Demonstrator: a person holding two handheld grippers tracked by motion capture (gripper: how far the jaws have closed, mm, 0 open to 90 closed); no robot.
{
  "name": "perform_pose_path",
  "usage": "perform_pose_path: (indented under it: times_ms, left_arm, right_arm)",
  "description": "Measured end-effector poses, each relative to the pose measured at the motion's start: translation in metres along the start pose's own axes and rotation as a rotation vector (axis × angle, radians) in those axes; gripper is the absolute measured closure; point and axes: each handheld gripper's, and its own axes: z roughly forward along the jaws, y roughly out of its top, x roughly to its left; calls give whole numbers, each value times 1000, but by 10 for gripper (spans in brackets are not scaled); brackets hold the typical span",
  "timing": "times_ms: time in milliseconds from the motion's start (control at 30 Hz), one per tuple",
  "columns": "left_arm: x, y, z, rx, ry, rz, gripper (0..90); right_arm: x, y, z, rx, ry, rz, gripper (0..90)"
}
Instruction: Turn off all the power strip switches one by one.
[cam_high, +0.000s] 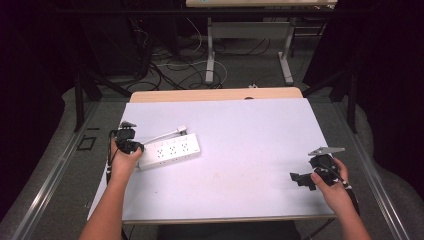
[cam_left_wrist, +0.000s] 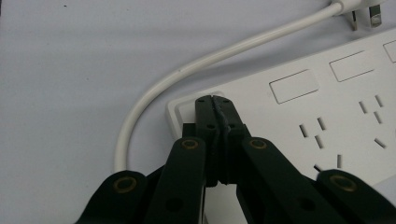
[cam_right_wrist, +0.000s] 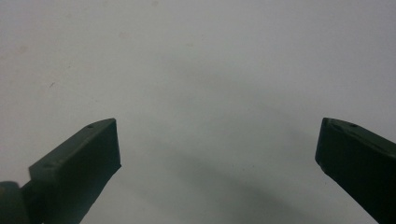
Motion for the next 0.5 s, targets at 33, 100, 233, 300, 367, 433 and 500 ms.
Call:
perform_pose_path:
  times_ms: [33,100,233,300,367,433,500]
  left_arm:
    - [0,0,0,2,2,11,900]
    - [-3,0,-1,2,20,20,900]
    - [-4,0,-2,-16,27,22,900]
    - [-4,1,-3,-7,15,16,900]
    - [-4,1,-3,-11,11,10,900]
    - [-4,1,-2,-15,3,1,900]
    - [-2,1,-2,-12,-1,1,900]
  right_arm:
    - [0,0,0,-1,2,0,0]
    - [1,0,0,-1,3,-1,0]
    - [0,1,-1,-6,1,-2,0]
    - [0,1,-1,-5,-3,4,0]
    - [-1,1,-1,-5,2,2,0]
    - [-1,1,-1,-5,2,3,0]
    - [-1,1,0,-5,0,4,0]
